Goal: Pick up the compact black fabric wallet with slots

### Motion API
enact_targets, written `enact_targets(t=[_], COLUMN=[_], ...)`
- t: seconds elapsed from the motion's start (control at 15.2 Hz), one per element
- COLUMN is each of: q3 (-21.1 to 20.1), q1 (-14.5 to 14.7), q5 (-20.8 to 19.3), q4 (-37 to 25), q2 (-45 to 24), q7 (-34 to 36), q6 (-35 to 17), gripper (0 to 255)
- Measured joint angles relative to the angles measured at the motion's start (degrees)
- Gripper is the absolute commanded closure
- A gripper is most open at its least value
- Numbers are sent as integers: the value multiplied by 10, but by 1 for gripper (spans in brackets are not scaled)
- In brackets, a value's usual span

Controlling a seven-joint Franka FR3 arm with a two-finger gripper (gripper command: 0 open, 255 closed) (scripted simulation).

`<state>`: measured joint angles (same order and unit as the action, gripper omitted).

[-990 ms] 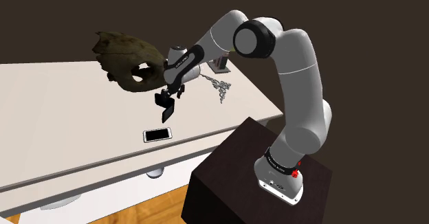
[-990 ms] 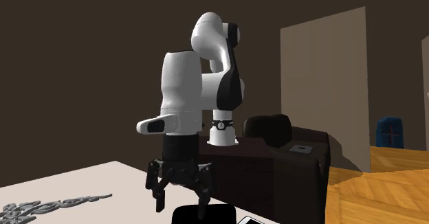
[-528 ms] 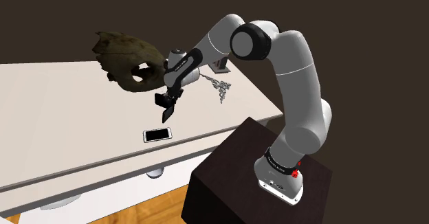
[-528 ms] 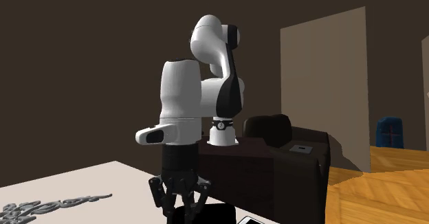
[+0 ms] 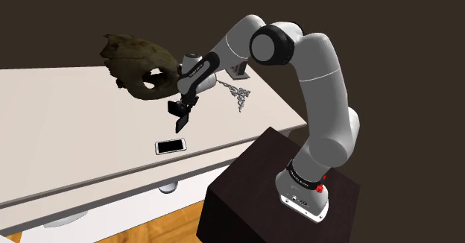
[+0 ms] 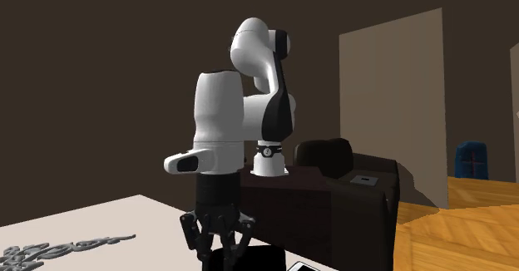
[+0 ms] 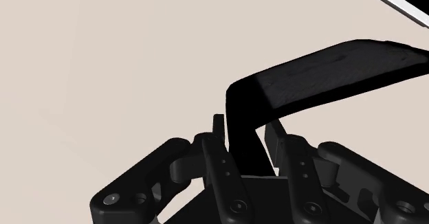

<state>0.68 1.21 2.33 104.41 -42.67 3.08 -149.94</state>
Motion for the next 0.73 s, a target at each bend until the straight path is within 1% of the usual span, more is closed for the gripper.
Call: enact_targets(t=[0.73], q3=[2], q1=[1], q5=[-2], q4=[18], q2=[67], q7=[2], q6=[49], gripper=[255])
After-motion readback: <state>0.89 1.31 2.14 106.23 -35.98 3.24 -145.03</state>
